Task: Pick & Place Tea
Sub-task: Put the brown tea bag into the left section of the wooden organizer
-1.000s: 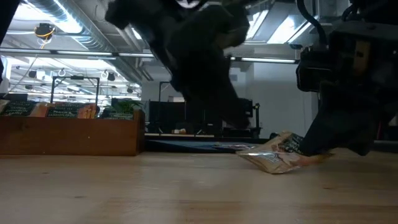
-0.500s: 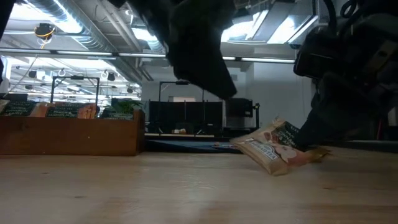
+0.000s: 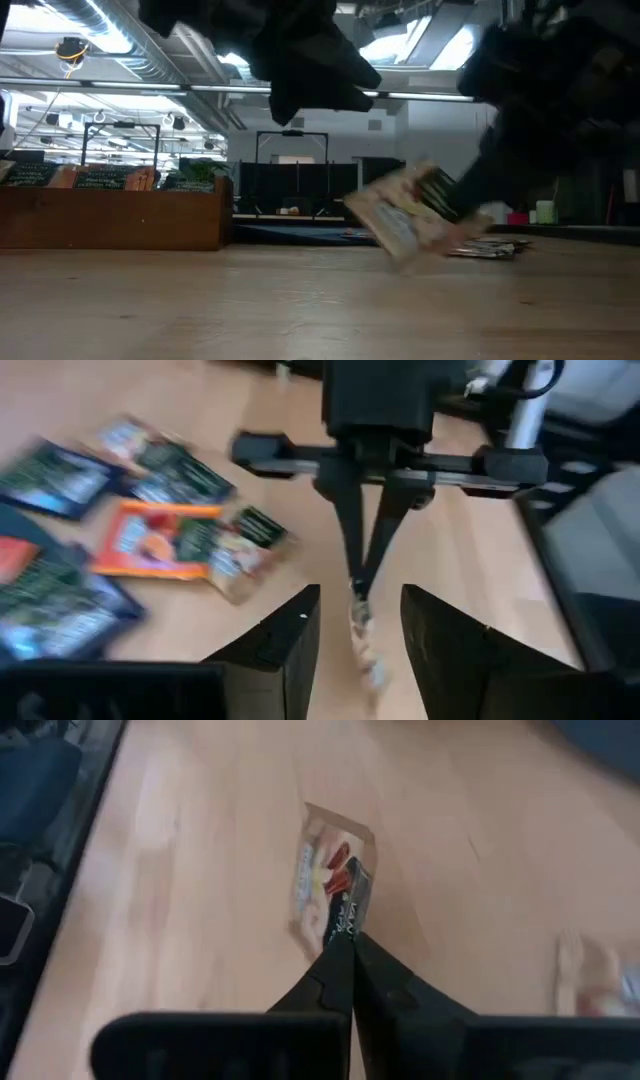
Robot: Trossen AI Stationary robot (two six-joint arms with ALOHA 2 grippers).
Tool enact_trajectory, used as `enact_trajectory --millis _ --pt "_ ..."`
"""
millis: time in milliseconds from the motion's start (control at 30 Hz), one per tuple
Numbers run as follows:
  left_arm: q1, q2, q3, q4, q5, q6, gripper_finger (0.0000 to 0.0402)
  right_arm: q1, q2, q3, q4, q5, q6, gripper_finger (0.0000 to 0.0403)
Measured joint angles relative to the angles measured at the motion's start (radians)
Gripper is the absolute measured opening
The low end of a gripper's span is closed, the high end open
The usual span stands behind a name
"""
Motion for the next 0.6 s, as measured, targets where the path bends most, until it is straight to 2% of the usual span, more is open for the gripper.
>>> enact_trajectory --millis 167,367,600 --pt "0.052 -0.002 -0.008 -0.005 0.14 -0.101 0.0136 -0.023 0.0 0.109 -0.138 -0.019 -0.123 0.0003" --pt "0.078 -0.002 -0.008 -0.005 0.267 -0.112 0.0136 -0.036 0.0 0.229 -0.372 0.054 -0.152 0.0003" --pt "0.078 -0.003 -0.008 -0.05 0.278 -0.12 0.0125 -0.065 0.0 0.273 -0.394 0.058 -0.154 0.0003"
